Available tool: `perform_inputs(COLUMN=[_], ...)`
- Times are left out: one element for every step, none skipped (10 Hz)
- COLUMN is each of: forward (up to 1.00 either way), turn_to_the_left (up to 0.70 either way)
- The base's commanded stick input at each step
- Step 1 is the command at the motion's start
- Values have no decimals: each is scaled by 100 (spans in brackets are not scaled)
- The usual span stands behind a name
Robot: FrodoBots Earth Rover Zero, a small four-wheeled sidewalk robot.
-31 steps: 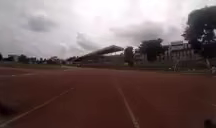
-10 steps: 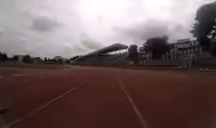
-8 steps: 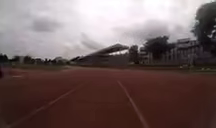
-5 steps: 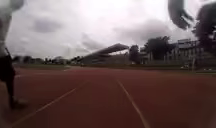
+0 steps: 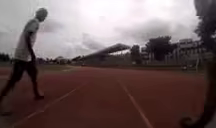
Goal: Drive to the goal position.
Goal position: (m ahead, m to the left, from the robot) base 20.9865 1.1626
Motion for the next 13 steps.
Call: perform_inputs(forward=[70,70,70,70,70,70,70,70,70,70,70,70,70], turn_to_the_left=[0,0,0,0,0,0,0,0,0,0,0,0,0])
